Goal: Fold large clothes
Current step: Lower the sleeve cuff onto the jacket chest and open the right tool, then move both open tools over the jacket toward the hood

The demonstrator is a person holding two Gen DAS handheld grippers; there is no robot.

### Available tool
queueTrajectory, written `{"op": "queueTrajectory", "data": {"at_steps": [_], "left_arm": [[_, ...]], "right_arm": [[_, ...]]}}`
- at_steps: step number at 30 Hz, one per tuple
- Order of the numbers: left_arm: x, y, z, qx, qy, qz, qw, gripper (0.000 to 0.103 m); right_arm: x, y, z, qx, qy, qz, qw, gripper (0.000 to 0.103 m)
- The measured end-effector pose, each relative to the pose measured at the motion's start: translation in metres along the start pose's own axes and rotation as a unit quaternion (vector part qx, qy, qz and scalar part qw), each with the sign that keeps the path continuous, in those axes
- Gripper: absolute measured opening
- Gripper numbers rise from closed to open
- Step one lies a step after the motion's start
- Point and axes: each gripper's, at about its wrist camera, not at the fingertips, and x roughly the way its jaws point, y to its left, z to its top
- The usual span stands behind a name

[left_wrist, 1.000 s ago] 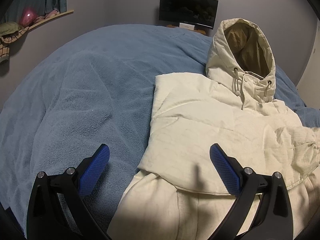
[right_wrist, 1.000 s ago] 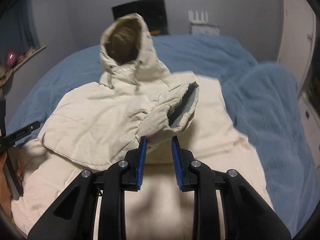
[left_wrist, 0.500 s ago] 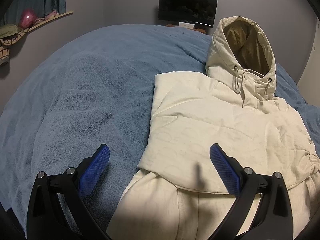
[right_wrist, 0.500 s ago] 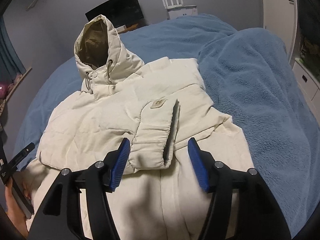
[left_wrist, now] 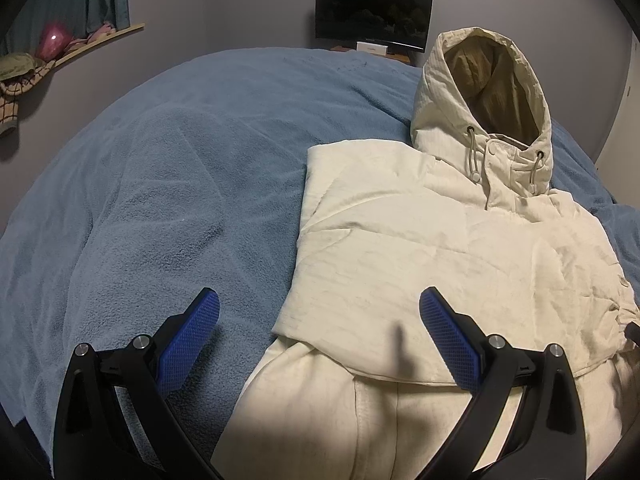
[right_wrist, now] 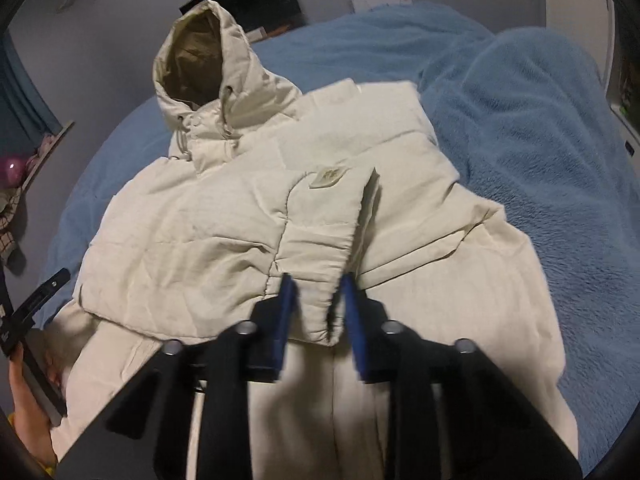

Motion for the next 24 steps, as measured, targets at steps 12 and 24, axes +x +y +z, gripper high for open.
{"op": "queueTrajectory", "data": {"at_steps": [12, 24], "left_arm": [[-0.002, -0.002, -0.001, 0.006, -0.001, 0.0, 1.0, 0.096], [-0.007, -0.006, -0.003, 0.014, -0.005, -0.004, 0.9999, 0.096]], "right_arm": [[-0.025, -0.013, -0.013, -0.011, -0.011, -0.052, 0.999, 0.004], [-0.032, -0.011, -0.007, -0.009, -0.01, -0.049, 0.999, 0.005]]}}
